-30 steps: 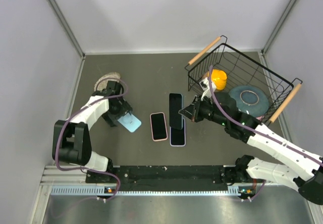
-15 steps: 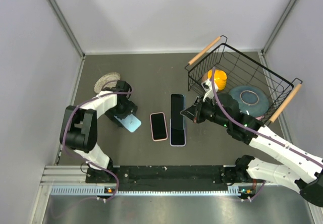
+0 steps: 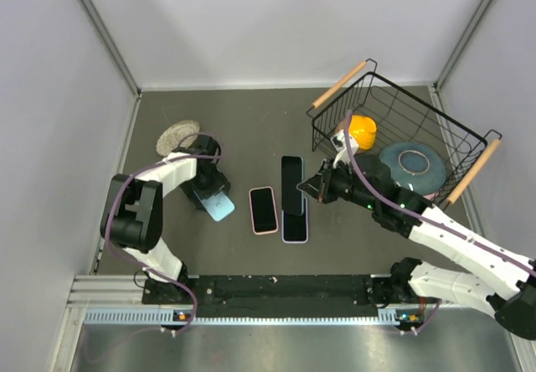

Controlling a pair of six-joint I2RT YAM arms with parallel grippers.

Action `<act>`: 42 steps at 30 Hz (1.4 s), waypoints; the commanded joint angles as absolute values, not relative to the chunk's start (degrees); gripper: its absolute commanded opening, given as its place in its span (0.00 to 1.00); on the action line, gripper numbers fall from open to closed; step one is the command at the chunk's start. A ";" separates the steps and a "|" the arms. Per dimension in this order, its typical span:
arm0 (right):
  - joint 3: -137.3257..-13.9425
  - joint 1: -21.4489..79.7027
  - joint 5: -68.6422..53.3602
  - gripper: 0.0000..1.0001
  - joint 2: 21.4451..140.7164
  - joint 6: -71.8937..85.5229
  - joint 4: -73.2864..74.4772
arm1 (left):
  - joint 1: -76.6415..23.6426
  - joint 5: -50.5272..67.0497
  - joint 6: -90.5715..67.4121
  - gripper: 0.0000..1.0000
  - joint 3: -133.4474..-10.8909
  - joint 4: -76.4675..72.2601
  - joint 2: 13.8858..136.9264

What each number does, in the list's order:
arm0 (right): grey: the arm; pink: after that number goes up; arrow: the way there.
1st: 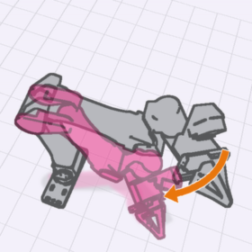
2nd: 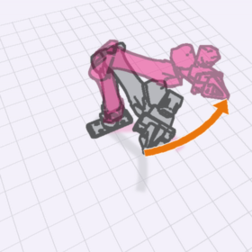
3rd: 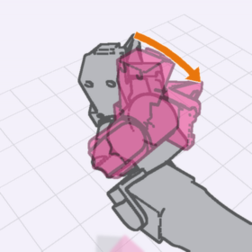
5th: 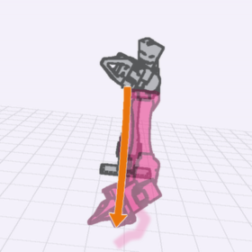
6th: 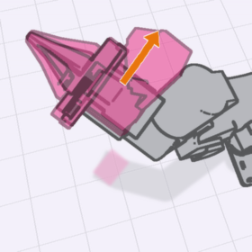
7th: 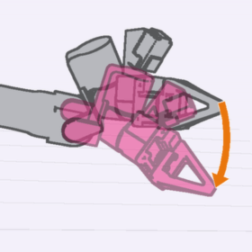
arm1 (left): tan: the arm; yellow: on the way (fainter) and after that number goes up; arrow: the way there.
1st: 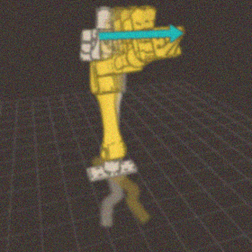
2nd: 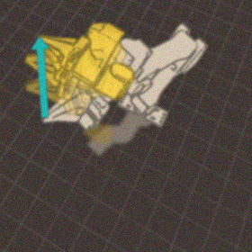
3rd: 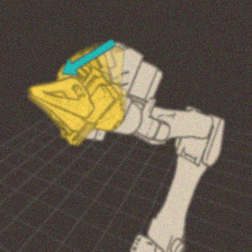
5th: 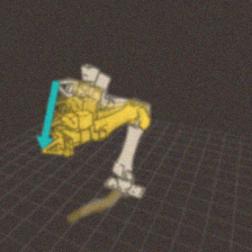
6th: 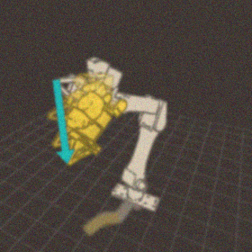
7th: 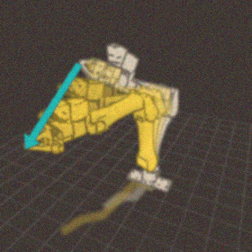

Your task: Put the phone into the phone case

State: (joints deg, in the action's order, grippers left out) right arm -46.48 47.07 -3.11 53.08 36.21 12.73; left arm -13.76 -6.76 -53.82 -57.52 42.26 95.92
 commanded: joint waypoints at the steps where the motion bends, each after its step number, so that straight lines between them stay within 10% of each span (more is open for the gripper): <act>1: -46.58 46.85 -6.15 0.00 58.17 37.97 4.66 | -13.89 1.65 -44.74 0.51 -52.40 34.91 90.37; 21: -46.57 47.19 -11.07 0.00 82.08 46.49 -14.24 | -13.80 32.34 -42.10 0.43 -36.30 15.21 75.06; 42: -50.80 49.83 -15.91 0.00 92.46 53.70 -19.69 | -13.45 32.35 -41.57 0.96 -33.13 13.62 71.02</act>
